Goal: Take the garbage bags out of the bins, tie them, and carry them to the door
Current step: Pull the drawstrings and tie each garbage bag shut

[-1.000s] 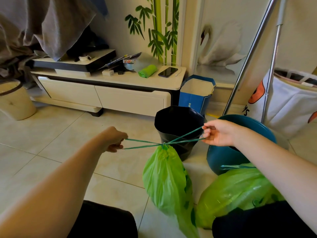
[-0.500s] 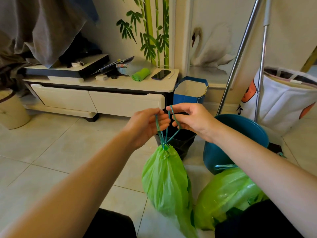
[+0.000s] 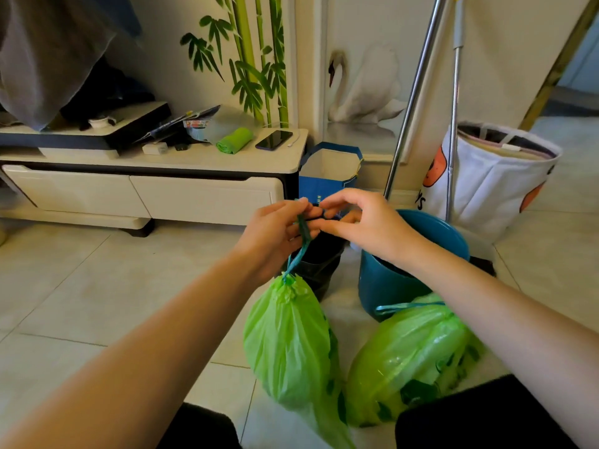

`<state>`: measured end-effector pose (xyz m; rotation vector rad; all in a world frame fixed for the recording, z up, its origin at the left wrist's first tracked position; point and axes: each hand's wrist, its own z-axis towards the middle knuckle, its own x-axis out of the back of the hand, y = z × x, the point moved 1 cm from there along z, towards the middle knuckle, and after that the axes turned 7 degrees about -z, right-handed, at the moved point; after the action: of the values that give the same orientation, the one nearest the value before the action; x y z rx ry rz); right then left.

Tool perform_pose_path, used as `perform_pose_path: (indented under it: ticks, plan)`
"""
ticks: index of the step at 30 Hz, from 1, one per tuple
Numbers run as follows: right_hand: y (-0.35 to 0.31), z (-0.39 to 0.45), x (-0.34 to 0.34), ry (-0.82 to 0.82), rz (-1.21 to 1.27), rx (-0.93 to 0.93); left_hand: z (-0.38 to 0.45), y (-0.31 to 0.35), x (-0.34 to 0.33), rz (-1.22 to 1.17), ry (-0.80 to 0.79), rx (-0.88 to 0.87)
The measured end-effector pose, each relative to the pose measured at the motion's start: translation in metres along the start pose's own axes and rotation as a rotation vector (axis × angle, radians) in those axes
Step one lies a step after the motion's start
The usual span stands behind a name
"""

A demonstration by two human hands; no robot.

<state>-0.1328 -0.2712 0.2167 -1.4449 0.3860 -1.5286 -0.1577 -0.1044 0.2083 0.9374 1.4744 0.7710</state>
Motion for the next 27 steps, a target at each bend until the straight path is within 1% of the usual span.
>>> perform_pose_path:
  ticks: [3,5,11,13,15,17,19,20,21,23,25,27]
  plan:
    - [0.031,-0.008,0.023,0.016,-0.048,-0.078,0.008,-0.009,-0.012,-0.003,0.021,0.012]
    - [0.055,-0.015,0.038,0.013,-0.096,-0.164,0.013,-0.017,-0.021,0.005,0.026,0.026]
    - [0.133,-0.049,0.092,0.051,-0.221,-0.504,0.026,-0.036,-0.046,0.046,0.032,0.05]
    - [0.154,-0.065,0.109,0.08,-0.335,-0.622,0.027,-0.042,-0.053,0.061,0.001,0.071]
    - [0.171,-0.08,0.119,0.057,-0.423,-0.757,0.026,-0.047,-0.058,0.097,-0.037,0.084]
    - [0.18,-0.095,0.123,-0.008,-0.41,-0.93,0.025,-0.051,-0.061,0.133,-0.051,0.089]
    - [0.183,-0.106,0.124,-0.062,-0.28,-1.108,0.026,-0.053,-0.061,0.155,-0.05,0.097]
    - [0.184,-0.109,0.124,-0.069,-0.192,-1.161,0.027,-0.054,-0.061,0.162,-0.05,0.1]
    - [0.185,-0.11,0.124,-0.061,-0.106,-1.183,0.027,-0.054,-0.061,0.169,-0.049,0.104]
    - [0.187,-0.109,0.125,-0.018,-0.002,-1.157,0.028,-0.055,-0.062,0.179,-0.054,0.11]
    - [0.186,-0.105,0.125,0.03,0.007,-1.07,0.027,-0.056,-0.064,0.186,-0.059,0.11]
    - [0.184,-0.1,0.122,0.04,0.0,-0.949,0.026,-0.058,-0.065,0.204,-0.058,0.109]
